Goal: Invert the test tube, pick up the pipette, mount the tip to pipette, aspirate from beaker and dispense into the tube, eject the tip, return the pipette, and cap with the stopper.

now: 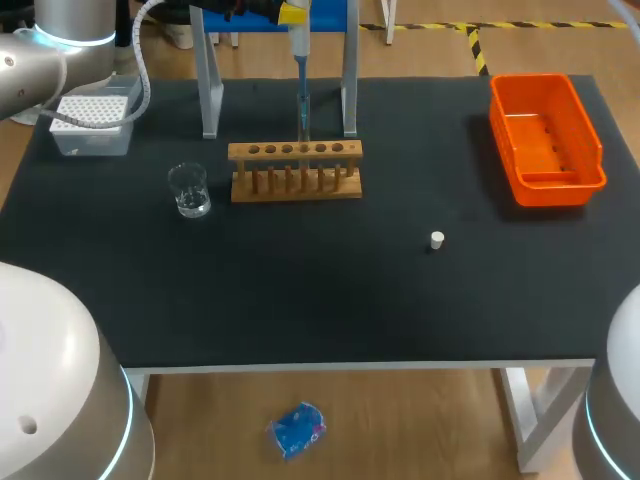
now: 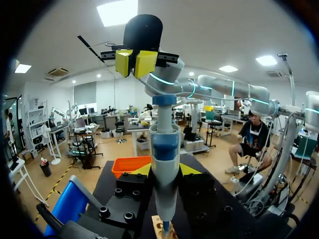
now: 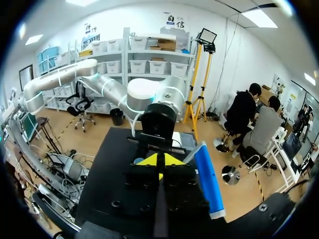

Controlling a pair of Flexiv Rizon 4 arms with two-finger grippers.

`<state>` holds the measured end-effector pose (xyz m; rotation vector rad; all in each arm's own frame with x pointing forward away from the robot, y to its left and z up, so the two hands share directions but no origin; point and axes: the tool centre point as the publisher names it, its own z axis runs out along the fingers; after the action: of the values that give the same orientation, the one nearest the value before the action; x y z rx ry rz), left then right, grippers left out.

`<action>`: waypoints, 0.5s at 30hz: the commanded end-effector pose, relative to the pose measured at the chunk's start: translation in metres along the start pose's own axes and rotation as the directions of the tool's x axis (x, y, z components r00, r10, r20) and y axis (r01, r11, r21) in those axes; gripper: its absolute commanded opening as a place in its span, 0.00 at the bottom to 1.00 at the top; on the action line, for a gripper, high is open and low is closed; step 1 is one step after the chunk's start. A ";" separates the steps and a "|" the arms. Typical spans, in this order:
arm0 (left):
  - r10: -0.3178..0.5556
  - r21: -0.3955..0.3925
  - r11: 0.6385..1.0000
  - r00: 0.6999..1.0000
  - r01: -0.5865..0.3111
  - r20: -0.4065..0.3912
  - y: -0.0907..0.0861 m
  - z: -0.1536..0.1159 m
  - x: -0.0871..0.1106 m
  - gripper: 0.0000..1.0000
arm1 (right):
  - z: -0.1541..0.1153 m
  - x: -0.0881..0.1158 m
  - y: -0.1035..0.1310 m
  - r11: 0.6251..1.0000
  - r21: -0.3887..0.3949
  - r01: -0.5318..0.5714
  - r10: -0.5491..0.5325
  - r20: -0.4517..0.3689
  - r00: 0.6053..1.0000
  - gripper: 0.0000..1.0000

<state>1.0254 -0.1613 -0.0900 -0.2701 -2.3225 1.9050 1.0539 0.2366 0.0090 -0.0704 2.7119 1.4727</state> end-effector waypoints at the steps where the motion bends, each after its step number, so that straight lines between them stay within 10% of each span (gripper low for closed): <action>1: -0.001 -0.003 1.000 1.000 0.001 -0.006 -0.001 -0.001 -0.001 0.00 | 0.003 -0.005 0.005 1.000 0.010 -0.007 0.007 -0.017 1.000 0.00; 15: -0.001 -0.003 1.000 1.000 0.001 -0.006 -0.001 -0.001 -0.001 0.00 | 0.016 0.011 0.013 1.000 -0.009 -0.007 0.007 -0.073 0.997 0.00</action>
<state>1.0254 -0.1613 -0.0900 -0.2701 -2.3225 1.9050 1.0416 0.2572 0.0129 -0.1140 2.7612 1.5116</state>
